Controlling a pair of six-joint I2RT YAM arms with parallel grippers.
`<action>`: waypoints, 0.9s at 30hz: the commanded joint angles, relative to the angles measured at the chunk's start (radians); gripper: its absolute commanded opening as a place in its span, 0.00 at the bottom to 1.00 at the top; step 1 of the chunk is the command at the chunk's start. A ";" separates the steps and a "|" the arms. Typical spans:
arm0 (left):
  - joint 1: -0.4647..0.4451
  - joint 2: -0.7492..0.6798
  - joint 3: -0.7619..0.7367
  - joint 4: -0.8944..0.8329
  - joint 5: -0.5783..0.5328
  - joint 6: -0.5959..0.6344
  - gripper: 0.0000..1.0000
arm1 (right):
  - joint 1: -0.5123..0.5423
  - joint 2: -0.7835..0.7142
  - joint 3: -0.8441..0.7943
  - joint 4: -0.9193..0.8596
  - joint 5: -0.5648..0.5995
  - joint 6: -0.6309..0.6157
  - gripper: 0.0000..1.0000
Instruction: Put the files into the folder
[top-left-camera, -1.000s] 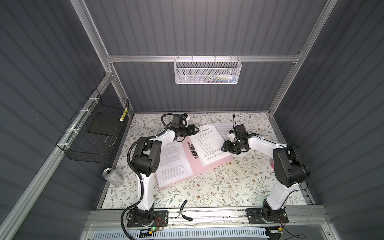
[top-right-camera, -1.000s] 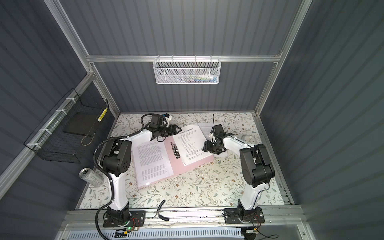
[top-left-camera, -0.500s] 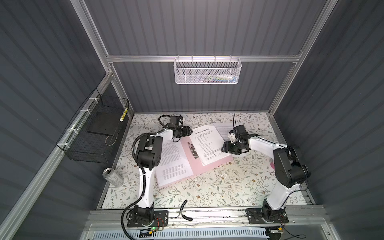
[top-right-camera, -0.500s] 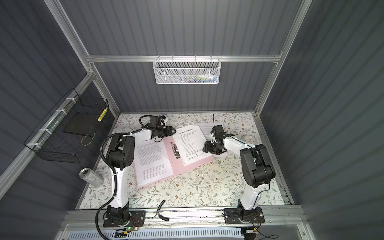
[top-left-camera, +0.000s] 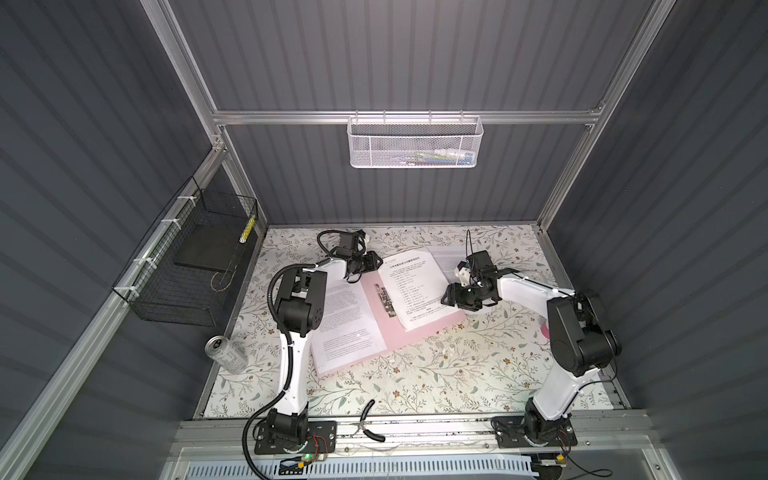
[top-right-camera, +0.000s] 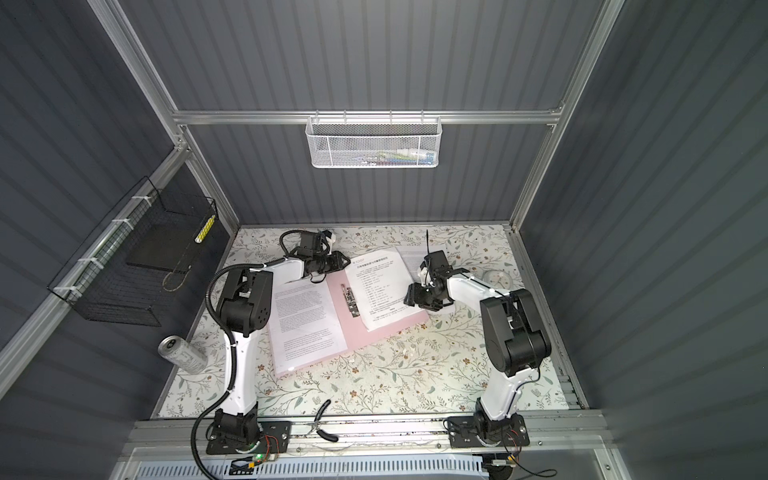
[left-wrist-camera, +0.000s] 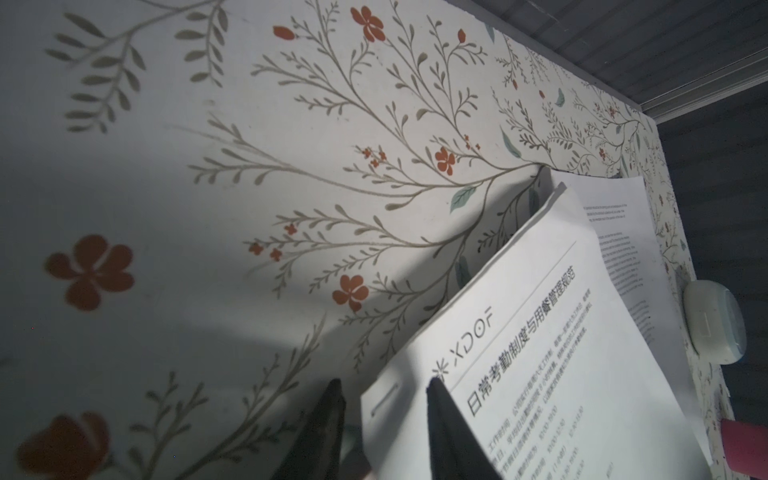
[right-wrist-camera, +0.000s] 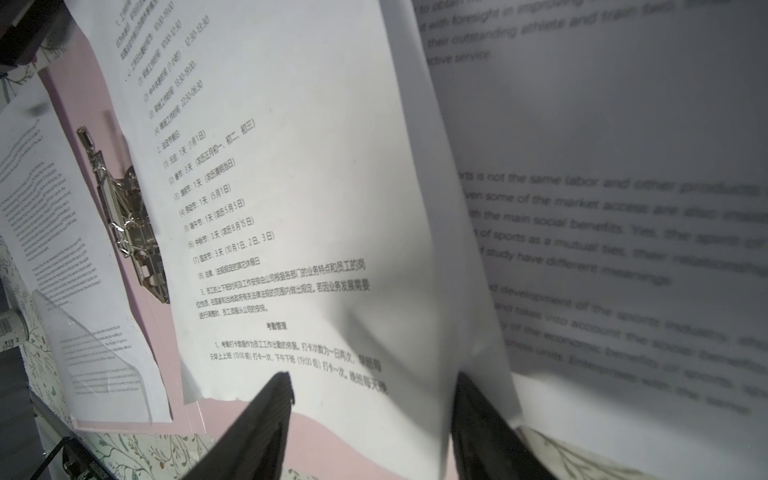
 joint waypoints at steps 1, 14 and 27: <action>0.004 0.032 0.016 -0.003 0.024 -0.025 0.26 | -0.003 -0.020 -0.017 0.017 -0.010 0.001 0.62; 0.006 0.015 0.014 -0.006 0.051 -0.033 0.00 | -0.003 -0.032 -0.035 0.023 -0.020 0.001 0.62; 0.006 -0.068 -0.057 -0.022 0.079 0.026 0.00 | -0.001 -0.047 -0.061 0.033 -0.022 0.010 0.61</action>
